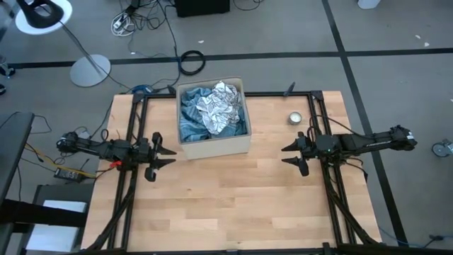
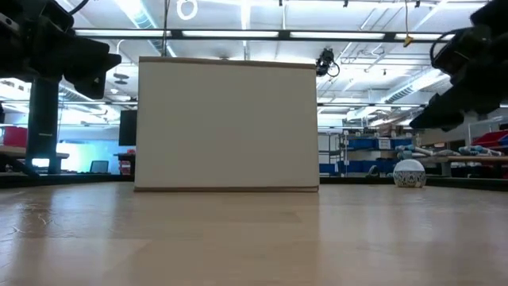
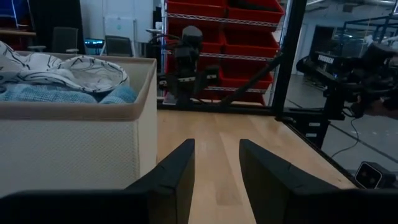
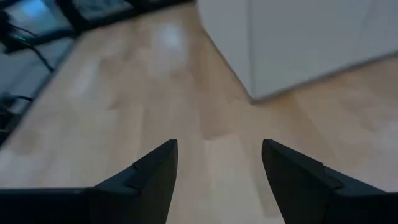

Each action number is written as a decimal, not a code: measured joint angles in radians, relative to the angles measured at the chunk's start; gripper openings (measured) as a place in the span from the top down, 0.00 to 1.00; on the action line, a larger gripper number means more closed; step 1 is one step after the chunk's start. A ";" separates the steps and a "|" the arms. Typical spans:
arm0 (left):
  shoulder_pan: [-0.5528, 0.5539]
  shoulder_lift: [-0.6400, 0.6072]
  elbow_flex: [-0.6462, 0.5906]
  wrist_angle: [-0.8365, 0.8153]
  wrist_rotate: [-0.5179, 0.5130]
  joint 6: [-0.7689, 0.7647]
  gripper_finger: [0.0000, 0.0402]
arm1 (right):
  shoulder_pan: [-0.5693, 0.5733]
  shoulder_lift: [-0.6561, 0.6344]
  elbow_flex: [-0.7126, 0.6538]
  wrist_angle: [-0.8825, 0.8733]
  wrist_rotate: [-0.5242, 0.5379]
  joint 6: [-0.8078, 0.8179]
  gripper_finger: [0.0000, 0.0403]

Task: Sort clothes
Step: Return to Home Position

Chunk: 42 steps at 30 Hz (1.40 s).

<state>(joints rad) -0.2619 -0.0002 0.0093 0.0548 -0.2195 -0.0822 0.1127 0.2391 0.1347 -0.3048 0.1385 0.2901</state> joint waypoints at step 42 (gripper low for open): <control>0.000 0.001 0.002 0.003 0.000 -0.001 0.67 | -0.017 -0.061 -0.027 0.095 -0.140 0.127 0.42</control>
<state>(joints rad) -0.2620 0.0005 0.0109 0.0582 -0.2199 -0.0830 0.0959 0.1783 0.1078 -0.2096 -0.0013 0.4171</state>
